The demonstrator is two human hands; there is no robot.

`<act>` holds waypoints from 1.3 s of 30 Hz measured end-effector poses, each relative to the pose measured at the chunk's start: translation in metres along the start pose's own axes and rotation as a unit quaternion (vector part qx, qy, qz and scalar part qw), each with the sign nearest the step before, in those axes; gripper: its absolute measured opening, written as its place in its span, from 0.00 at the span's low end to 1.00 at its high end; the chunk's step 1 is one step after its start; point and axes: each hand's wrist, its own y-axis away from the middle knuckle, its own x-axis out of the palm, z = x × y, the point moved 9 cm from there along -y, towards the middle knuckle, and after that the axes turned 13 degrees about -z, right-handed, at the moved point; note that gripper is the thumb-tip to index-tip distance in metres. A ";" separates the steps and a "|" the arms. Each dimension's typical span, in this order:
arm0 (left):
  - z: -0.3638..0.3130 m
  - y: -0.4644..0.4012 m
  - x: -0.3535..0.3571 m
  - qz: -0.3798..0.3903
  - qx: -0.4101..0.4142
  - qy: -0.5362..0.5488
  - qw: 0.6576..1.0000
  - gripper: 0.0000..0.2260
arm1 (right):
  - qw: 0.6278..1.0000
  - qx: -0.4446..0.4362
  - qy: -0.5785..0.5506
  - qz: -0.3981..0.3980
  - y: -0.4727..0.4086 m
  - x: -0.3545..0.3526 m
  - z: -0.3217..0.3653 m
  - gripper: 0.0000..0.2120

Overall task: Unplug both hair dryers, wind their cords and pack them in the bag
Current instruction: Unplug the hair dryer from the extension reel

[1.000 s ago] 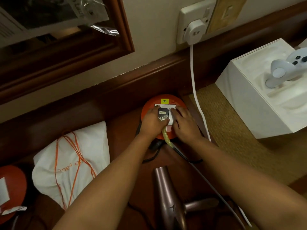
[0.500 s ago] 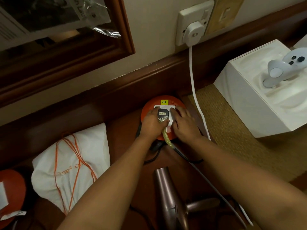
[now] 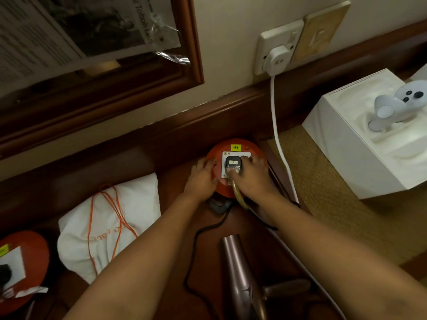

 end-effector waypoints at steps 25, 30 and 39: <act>0.009 -0.017 0.015 0.081 0.055 0.030 0.995 0.39 | 0.996 0.076 -0.052 -0.021 -0.003 0.017 0.007 0.29; 0.008 -0.017 0.016 0.083 0.053 0.036 0.995 0.39 | 0.993 0.083 -0.073 -0.037 -0.002 0.016 0.005 0.29; 0.008 -0.014 0.015 0.095 0.042 0.014 0.994 0.39 | 0.958 0.155 -0.229 -0.078 0.003 -0.004 -0.003 0.21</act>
